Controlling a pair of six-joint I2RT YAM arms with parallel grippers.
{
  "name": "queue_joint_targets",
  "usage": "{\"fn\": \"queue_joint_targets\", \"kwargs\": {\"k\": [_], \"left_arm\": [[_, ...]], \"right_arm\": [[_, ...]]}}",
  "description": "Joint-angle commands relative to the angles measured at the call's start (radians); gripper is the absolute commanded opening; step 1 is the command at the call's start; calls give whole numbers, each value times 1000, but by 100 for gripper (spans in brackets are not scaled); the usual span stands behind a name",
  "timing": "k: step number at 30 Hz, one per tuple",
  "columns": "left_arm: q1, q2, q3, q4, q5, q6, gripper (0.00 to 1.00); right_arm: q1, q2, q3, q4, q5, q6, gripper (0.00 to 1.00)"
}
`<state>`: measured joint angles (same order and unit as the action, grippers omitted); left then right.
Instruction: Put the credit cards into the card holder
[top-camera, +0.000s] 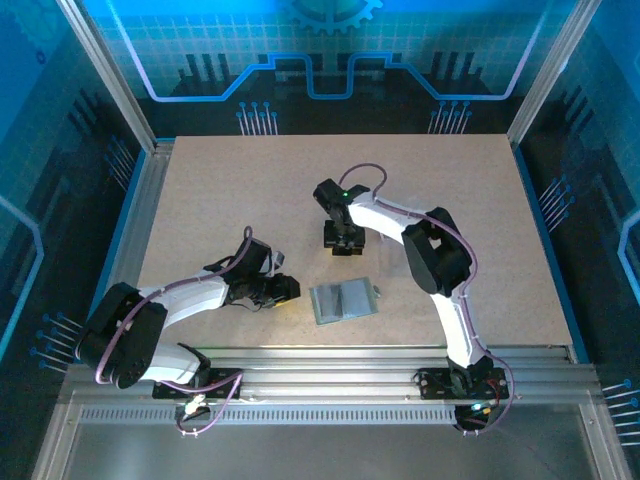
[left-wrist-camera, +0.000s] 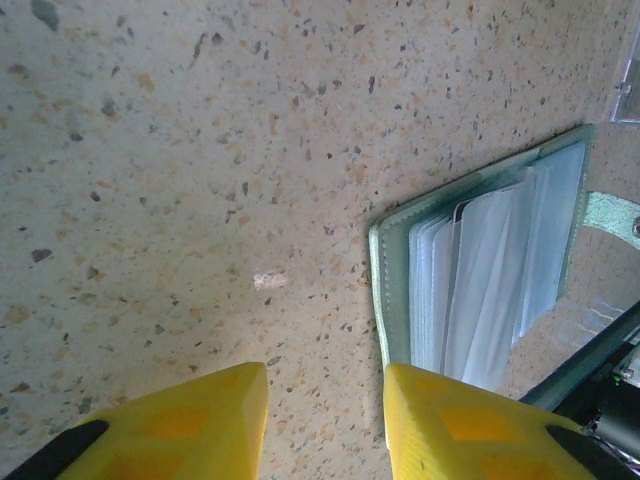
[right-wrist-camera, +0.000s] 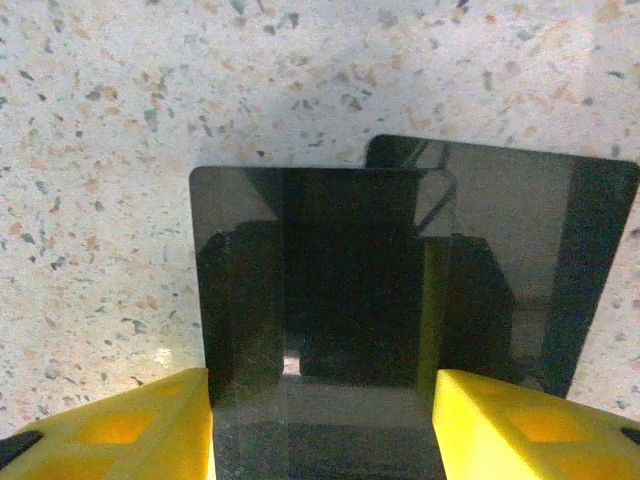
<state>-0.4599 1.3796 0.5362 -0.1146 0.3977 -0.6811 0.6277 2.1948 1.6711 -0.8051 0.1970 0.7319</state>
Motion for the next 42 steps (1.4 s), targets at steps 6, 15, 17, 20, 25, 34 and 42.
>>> {"fn": "queue_joint_targets", "kwargs": {"k": [6,15,17,20,25,34,42], "left_arm": [[9,7,47,-41,-6,-12,37],[9,45,86,-42,12,-16,37],[9,50,93,-42,15,-17,37],[9,62,106,-36,26,-23,37],[9,108,151,-12,56,-42,37],[10,270,340,19,79,-93,25],[6,464,521,49,132,-123,18]], "right_arm": [[-49,20,-127,-61,11,-20,50],[-4,-1,-55,-74,10,-87,45],[0,-4,-49,-75,10,-96,44],[6,-26,-65,-54,-3,-114,39],[4,-98,-133,30,-93,-158,33],[-57,-186,-162,21,-126,-190,39],[-129,-117,-112,-34,-116,-197,43]]}}
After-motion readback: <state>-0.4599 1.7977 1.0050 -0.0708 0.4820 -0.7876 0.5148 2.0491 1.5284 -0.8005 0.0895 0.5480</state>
